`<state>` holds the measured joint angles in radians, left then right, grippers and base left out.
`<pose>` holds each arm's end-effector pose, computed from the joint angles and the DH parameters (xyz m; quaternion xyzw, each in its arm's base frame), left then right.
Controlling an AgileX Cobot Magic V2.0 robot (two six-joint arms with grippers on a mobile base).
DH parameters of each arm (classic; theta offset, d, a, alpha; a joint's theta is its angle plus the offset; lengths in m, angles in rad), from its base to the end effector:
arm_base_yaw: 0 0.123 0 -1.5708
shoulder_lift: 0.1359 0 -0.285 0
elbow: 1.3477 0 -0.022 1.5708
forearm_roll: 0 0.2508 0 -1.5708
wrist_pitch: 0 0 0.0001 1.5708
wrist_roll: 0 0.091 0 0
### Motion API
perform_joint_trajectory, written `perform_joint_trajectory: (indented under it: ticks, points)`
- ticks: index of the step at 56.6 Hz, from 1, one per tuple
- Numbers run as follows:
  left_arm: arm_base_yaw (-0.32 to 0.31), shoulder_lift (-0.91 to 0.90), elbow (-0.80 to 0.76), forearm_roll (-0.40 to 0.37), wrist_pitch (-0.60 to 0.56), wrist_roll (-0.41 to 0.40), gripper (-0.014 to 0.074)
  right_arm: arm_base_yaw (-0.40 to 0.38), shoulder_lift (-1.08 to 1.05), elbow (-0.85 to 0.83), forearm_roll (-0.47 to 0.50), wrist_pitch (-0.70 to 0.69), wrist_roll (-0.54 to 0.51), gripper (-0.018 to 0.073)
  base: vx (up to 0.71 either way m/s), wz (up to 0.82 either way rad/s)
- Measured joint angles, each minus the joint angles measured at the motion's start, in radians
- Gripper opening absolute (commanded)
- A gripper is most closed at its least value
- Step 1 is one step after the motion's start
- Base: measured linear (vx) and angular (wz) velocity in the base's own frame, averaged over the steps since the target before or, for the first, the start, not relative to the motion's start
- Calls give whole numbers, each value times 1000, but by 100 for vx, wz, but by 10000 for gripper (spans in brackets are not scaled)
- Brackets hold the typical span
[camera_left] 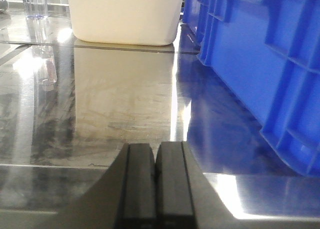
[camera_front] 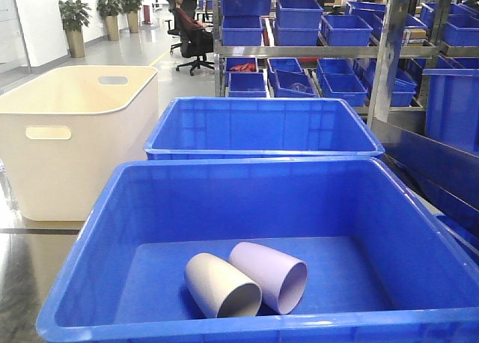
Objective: Grab cup from conveyor and place in blue bin
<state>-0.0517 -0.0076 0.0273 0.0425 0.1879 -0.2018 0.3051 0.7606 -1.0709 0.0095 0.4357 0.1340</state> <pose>0.0564 -0.0022 0.1873 -0.0431 0.7471 -0.0671 0.6599 0.1293 0.0411 0.4594 -0.0599 0.7180 0.1554 0.6759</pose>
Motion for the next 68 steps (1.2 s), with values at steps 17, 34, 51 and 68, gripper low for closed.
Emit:
perform_joint_trajectory:
  ticks: [17,34,51,68]
  points:
    - [0,0,0,0,0,0,-6,1,-338,23,-9,149,0,-9,0,0]
    - [0,0,0,0,0,0,-6,-4,-648,419,-147,11,0,-9,0,0]
    - [0,0,0,0,0,0,-6,-211,-768,829,-35,-7,0,-9,0,0]
    - [0,0,0,0,0,0,-6,-321,-774,1095,-9,-138,-2,-9,0,0]
